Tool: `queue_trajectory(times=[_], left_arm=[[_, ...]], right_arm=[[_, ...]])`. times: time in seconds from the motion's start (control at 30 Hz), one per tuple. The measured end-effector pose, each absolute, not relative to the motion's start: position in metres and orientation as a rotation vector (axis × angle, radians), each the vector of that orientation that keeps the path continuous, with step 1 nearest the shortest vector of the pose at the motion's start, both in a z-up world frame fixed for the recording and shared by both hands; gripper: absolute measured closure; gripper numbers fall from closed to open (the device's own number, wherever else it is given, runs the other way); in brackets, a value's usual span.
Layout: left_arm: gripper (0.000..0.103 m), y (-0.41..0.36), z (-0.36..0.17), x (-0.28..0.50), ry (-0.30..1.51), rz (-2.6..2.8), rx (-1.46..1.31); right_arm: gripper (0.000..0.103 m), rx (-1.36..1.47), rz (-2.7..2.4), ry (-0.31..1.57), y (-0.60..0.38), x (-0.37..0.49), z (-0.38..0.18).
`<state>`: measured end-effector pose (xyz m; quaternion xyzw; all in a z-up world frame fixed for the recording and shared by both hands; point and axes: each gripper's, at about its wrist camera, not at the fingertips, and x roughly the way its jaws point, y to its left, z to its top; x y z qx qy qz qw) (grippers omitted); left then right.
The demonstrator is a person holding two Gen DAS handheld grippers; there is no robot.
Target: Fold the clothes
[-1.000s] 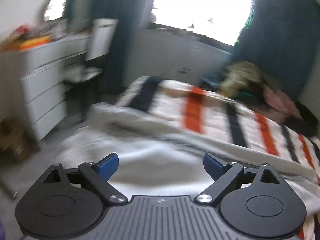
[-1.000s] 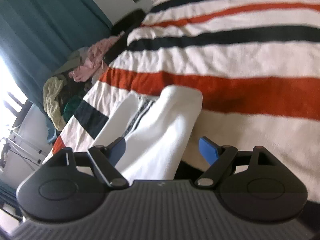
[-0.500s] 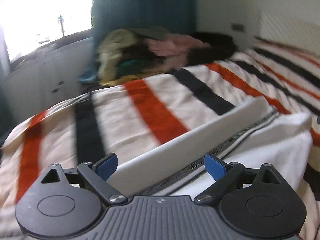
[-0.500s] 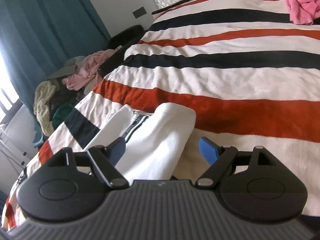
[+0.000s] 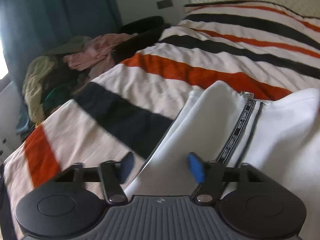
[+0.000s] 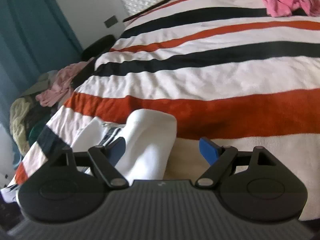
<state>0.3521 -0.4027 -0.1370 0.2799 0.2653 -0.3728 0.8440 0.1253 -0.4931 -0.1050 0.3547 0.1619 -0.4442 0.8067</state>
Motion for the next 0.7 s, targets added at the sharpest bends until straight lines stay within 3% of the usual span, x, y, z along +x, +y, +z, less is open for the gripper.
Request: queue_trajectory(times=[0.07, 0.17, 0.27, 0.53, 0.7], left_arm=[[0.074, -0.415, -0.141, 0.355, 0.561, -0.823, 0.586], [0.092, -0.422, -0.142, 0.355, 0.557, -0.842, 0.581], [0.099, -0.421, -0.140, 0.354, 0.545, -0.858, 0.592], [0.100, -0.401, -0.100, 0.366, 0.487, -0.796, 0.446], [0.095, -0.399, -0.111, 0.373, 0.503, -0.738, 0.449]], right_arm=[[0.020, 0.775, -0.964, 0.351, -0.496, 0.128, -0.110], [0.020, 0.797, -0.975, 0.362, -0.500, 0.133, -0.116], [0.020, 0.800, -0.970, 0.362, -0.499, 0.134, -0.116], [0.020, 0.859, -0.930, 0.334, -0.501, 0.124, -0.113], [0.020, 0.871, -0.885, 0.314, -0.500, 0.119, -0.110]])
